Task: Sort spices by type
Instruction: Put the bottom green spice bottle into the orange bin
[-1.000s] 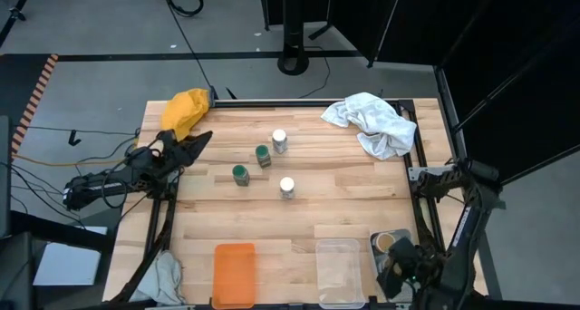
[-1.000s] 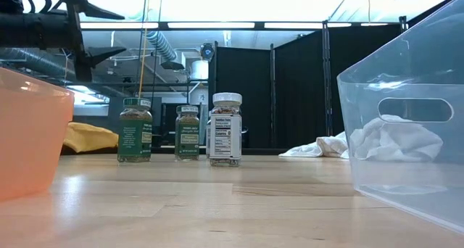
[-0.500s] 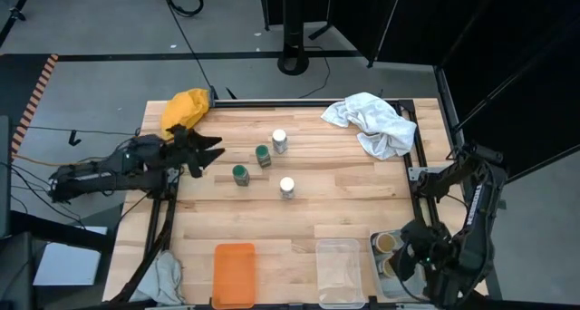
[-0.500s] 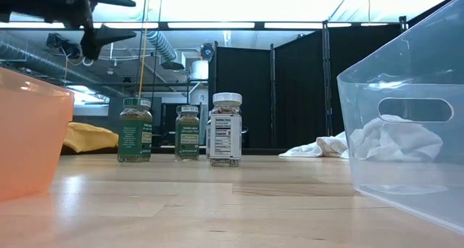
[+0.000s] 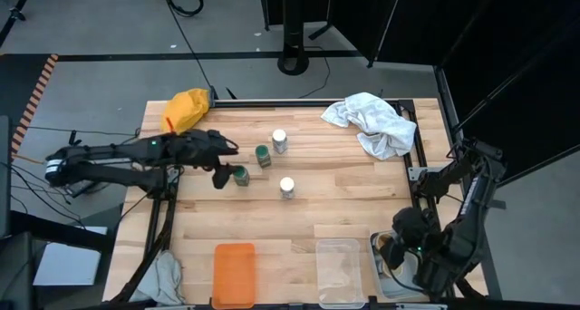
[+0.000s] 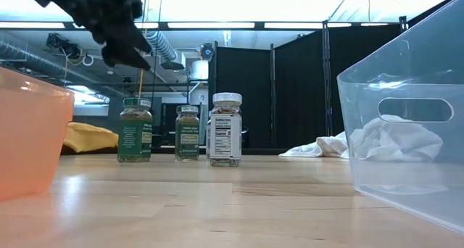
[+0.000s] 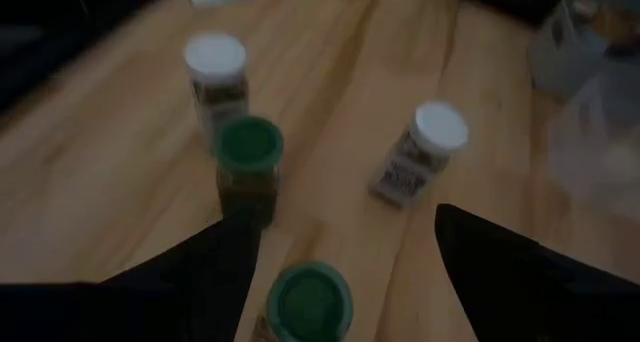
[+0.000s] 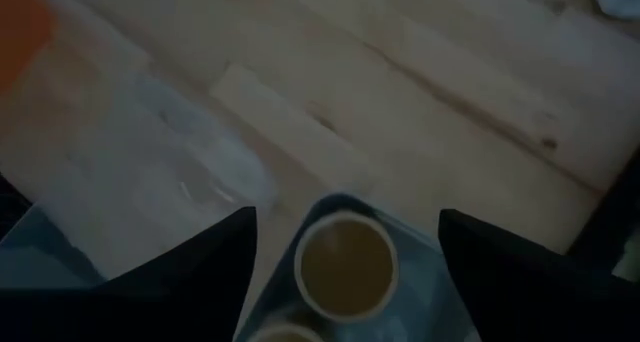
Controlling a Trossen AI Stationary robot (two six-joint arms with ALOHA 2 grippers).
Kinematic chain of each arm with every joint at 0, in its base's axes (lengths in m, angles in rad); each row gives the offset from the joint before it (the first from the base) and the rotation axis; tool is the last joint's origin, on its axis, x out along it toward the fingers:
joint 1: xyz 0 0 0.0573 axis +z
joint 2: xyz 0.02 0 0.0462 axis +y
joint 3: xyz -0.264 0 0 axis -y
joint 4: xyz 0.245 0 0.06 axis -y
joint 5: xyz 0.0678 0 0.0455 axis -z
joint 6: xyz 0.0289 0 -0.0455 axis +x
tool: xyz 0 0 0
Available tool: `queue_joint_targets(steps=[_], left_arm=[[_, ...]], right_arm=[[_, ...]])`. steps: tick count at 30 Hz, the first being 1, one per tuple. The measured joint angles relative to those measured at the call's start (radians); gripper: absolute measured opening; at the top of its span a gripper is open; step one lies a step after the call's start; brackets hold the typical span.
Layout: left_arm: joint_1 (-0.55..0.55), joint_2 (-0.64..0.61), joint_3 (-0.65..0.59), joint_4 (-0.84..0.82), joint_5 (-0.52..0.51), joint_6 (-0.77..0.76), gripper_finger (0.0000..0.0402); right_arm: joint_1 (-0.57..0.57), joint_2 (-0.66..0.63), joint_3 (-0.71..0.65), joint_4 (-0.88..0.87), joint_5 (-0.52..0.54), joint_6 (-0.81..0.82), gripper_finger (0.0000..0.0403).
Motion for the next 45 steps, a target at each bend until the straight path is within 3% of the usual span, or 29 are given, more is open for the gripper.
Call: queue_joint_targets(steps=[10, 17, 34, 38, 43, 45], left_arm=[[-0.037, 0.119, 0.000, -0.002, -0.004, 0.136, 0.0305], [-0.066, 0.177, -0.002, -0.126, -0.068, 0.208, 0.0305], [-0.073, 0.291, -0.021, -0.050, -0.049, 0.278, 0.0303], [-0.073, 0.299, -0.021, -0.035, -0.048, 0.276, 0.0271], [-0.073, 0.298, -0.020, -0.037, -0.048, 0.270, 0.0197], [-0.073, 0.297, -0.020, -0.037, -0.048, 0.267, 0.0191]], right_arm=[[-0.044, 0.000, 0.000, 0.000, 0.037, -0.081, 0.0316], [-0.063, 0.001, 0.000, 0.000, 0.058, -0.118, 0.0311], [-0.081, 0.002, -0.047, 0.002, 0.059, -0.108, 0.0304], [-0.082, 0.002, -0.047, 0.000, 0.058, -0.111, 0.0302], [-0.081, 0.002, -0.047, 0.000, 0.058, -0.114, 0.0302], [-0.082, 0.002, -0.047, 0.000, 0.058, -0.115, 0.0302]])
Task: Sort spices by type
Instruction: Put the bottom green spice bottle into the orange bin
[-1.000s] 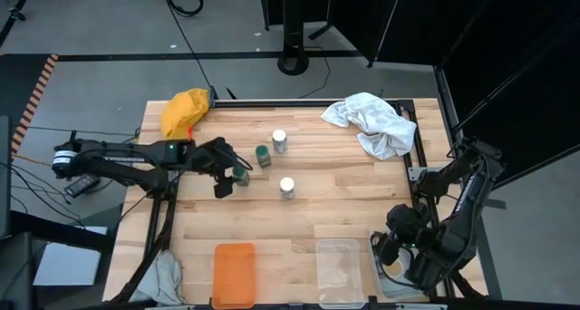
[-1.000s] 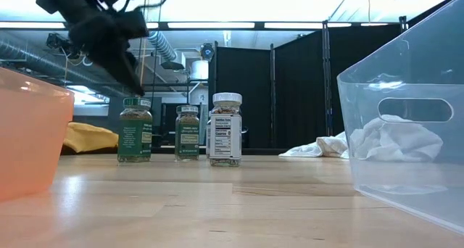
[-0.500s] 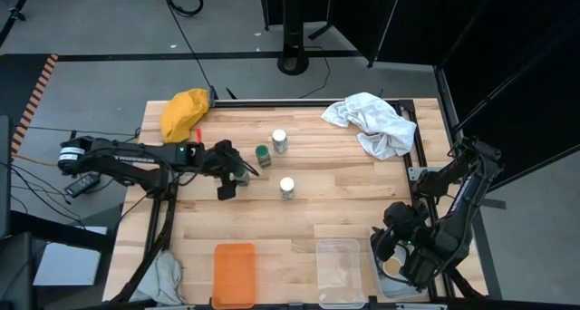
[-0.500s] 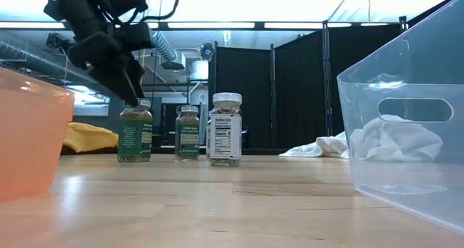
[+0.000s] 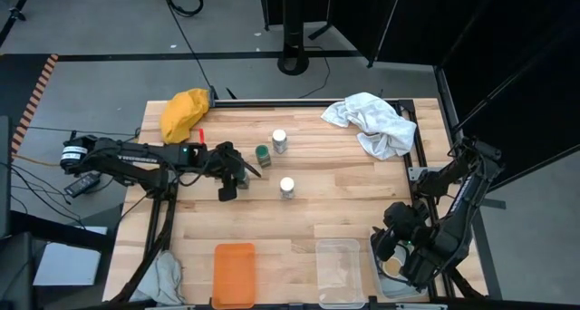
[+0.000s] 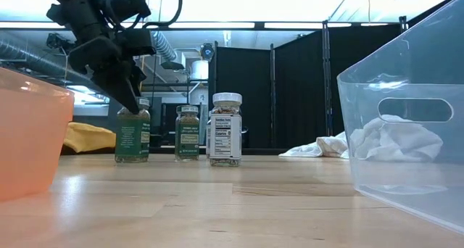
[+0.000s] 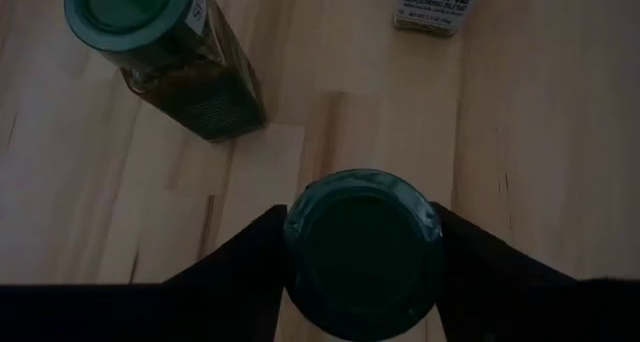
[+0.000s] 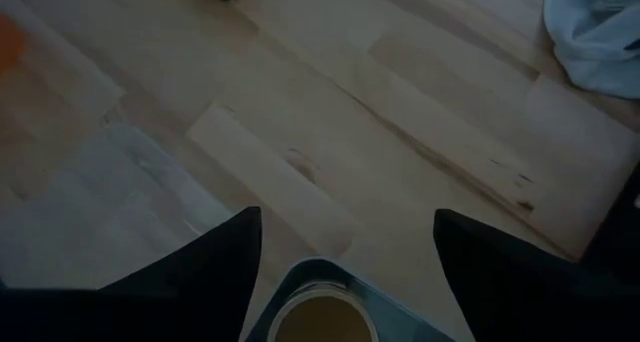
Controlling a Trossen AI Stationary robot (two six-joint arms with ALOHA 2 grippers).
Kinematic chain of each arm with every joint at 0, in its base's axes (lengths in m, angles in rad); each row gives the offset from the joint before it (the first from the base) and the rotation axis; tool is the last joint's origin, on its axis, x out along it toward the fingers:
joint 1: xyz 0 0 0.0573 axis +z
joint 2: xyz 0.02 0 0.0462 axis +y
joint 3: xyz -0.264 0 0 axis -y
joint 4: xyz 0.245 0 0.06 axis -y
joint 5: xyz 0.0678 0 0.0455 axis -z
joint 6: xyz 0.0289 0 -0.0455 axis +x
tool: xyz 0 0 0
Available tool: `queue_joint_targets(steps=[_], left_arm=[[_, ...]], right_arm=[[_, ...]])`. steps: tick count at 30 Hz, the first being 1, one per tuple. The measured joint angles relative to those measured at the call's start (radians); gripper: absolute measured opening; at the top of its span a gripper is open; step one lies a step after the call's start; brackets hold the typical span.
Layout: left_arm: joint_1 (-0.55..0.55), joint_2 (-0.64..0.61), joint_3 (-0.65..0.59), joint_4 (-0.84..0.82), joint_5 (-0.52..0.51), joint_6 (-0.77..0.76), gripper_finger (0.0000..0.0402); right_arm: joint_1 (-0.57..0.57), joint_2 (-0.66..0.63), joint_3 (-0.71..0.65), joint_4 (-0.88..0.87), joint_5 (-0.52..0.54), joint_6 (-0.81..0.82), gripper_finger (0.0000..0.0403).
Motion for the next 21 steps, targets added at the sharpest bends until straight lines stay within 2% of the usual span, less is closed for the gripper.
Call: queue_joint_targets(steps=[6, 11, 16, 21], left_arm=[[0.000, -0.001, 0.001, 0.004, -0.006, -0.055, 0.0191], [0.000, -0.001, 0.056, -0.021, -0.002, -0.092, 0.0191], [0.000, -0.001, 0.183, -0.110, 0.053, -0.095, 0.0191], [-0.027, -0.015, 0.354, -0.318, 0.168, -0.077, 0.0191]], right_arm=[[0.000, 0.000, 0.000, 0.000, 0.000, 0.000, 0.0296], [0.000, 0.000, 0.000, 0.000, 0.000, -0.001, 0.0290], [0.000, 0.000, -0.003, -0.001, 0.008, -0.001, 0.0288], [0.000, 0.000, -0.003, 0.000, 0.044, -0.020, 0.0288]])
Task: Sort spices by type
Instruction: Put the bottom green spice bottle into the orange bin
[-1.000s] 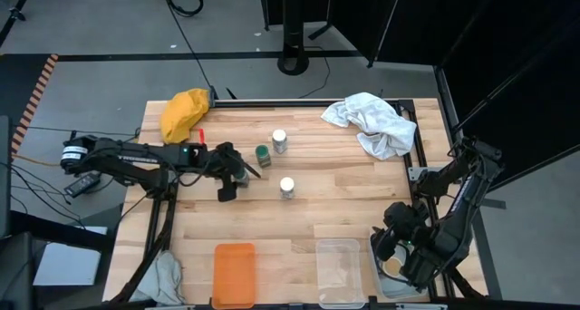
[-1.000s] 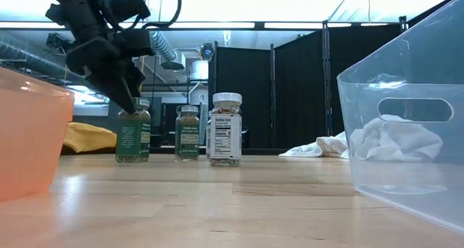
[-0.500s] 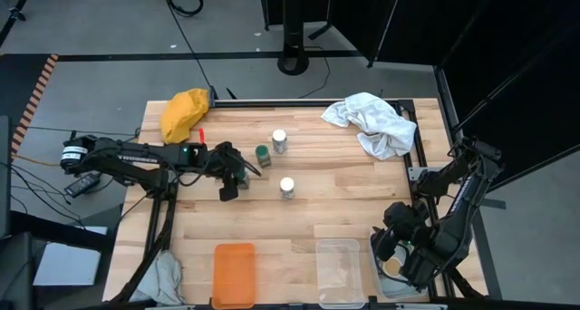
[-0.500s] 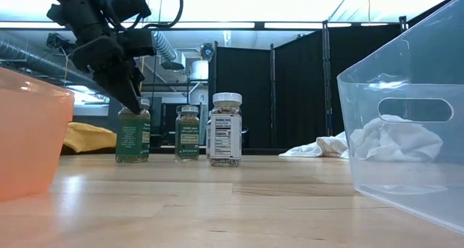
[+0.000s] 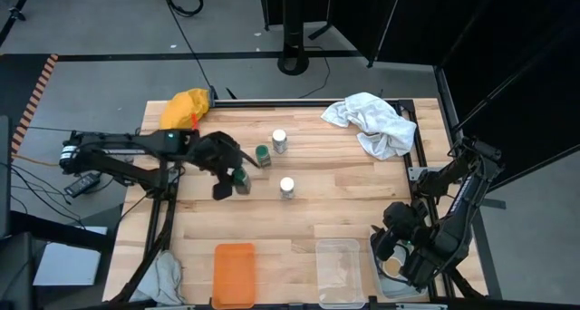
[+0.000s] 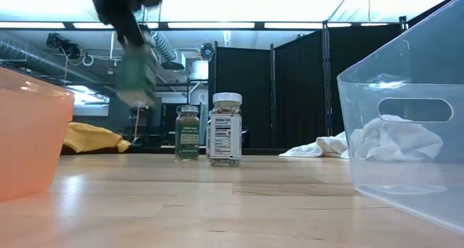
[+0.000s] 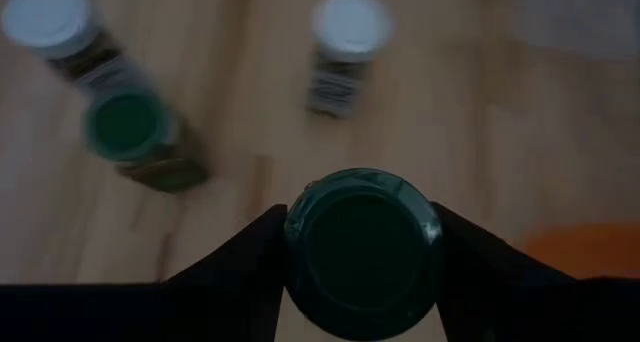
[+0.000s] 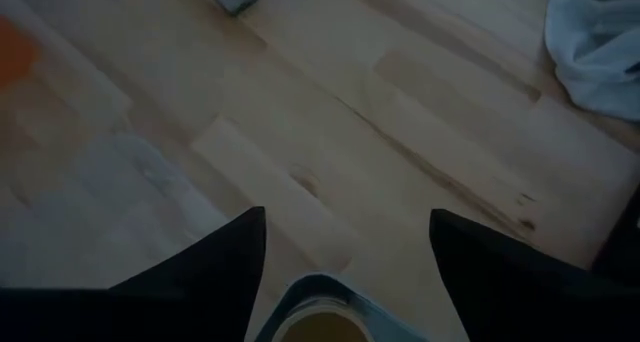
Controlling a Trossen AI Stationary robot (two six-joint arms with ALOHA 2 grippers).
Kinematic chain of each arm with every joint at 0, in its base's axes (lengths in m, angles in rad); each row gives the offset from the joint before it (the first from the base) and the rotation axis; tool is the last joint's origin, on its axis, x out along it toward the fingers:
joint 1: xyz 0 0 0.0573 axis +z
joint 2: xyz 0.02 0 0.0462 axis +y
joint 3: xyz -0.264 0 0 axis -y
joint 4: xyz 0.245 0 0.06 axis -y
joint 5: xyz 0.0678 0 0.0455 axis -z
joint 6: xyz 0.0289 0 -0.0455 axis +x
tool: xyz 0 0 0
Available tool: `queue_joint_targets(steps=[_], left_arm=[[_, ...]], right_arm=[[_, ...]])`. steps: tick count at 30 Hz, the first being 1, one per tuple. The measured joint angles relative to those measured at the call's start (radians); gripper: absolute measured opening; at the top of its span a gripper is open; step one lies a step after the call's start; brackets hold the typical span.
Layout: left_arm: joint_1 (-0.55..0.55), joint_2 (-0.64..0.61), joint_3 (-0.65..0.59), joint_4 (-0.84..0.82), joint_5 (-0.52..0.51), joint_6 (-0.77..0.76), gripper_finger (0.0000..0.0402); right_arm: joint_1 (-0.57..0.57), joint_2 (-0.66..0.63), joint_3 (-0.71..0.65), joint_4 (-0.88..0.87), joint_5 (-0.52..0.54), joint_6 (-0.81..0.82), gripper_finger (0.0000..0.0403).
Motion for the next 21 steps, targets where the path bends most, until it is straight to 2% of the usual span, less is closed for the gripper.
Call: queue_joint_targets(steps=[5, 10, 17, 21], left_arm=[[-0.071, -0.038, 0.109, -0.122, 0.006, -0.044, 0.0191], [-0.173, -0.074, 0.142, -0.138, -0.054, -0.241, 0.0191], [-0.409, -0.065, 0.146, -0.118, -0.143, -0.481, 0.0191], [-0.543, -0.042, 0.146, -0.077, -0.202, -0.580, 0.0191]], right_arm=[[-0.006, 0.000, 0.000, 0.000, 0.007, -0.052, 0.0284], [-0.022, 0.000, -0.001, 0.000, 0.025, -0.153, 0.0282], [-0.059, 0.000, -0.001, 0.000, 0.139, -0.377, 0.0282], [-0.092, 0.000, -0.001, 0.000, 0.178, -0.441, 0.0278]])
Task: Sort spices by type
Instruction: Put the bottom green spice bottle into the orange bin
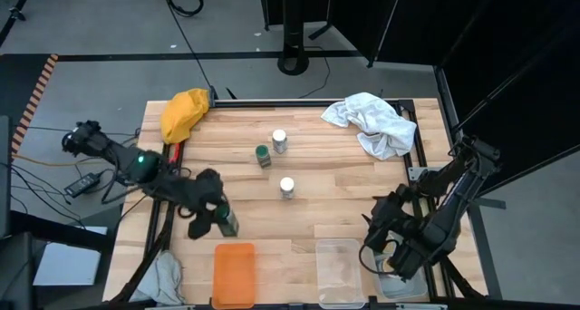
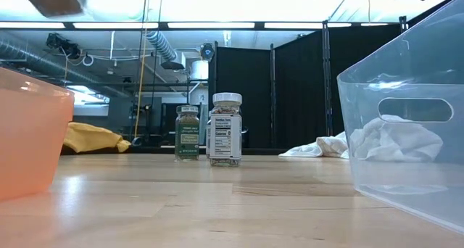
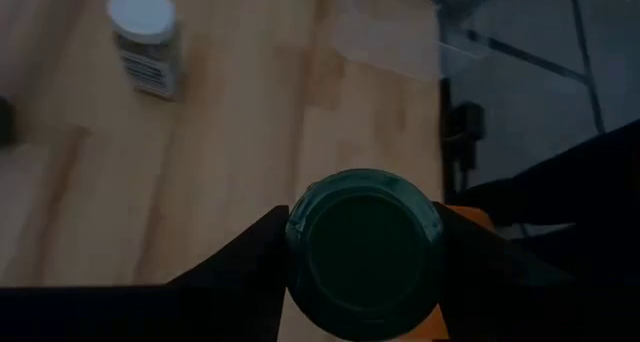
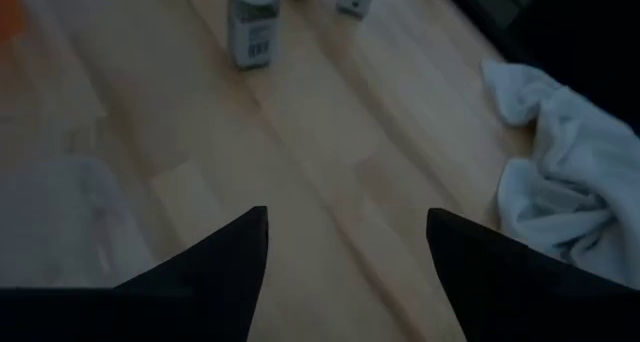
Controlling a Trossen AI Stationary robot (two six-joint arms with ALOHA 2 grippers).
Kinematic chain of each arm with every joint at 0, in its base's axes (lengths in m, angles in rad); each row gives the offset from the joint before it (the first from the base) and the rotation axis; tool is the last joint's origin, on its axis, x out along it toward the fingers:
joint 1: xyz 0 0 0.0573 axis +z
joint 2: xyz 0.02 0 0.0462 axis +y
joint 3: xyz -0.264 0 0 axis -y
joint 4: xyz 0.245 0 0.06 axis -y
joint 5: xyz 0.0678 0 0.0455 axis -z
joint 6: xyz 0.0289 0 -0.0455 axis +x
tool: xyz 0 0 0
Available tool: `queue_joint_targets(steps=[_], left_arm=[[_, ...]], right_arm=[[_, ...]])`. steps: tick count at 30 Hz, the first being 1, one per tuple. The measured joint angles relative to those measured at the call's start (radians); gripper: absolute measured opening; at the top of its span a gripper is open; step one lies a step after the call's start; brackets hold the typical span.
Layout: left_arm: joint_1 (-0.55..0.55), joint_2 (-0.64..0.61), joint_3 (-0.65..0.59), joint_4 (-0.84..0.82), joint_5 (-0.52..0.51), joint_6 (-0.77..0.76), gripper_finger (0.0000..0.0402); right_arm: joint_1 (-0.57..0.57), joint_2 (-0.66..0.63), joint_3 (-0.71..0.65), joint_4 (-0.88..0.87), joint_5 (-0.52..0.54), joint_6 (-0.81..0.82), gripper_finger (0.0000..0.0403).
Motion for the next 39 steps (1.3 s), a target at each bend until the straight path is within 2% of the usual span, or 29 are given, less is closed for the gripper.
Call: queue_joint_targets(steps=[8, 15, 18, 27, 33, 39], left_arm=[[-0.243, 0.053, 0.000, 0.004, -0.160, -0.122, 0.0191], [-0.361, 0.145, 0.000, 0.004, -0.280, -0.130, 0.0191], [-0.378, 0.202, 0.000, 0.004, -0.318, -0.151, 0.0191], [-0.379, 0.367, 0.000, 0.020, -0.325, -0.333, 0.0195], [-0.379, 0.441, 0.000, 0.094, -0.325, -0.350, 0.0196], [-0.380, 0.497, 0.000, 0.084, -0.310, -0.356, 0.0197]], right_arm=[[-0.059, 0.000, 0.000, 0.006, 0.109, 0.057, 0.0268], [-0.117, 0.000, 0.000, 0.006, 0.107, 0.051, 0.0269], [-0.130, 0.000, 0.000, 0.008, 0.106, 0.050, 0.0268], [-0.134, 0.000, 0.000, 0.020, 0.127, -0.008, 0.0264], [-0.135, 0.000, 0.000, 0.026, 0.136, -0.034, 0.0263], [-0.135, 0.000, 0.000, 0.026, 0.148, -0.037, 0.0261]])
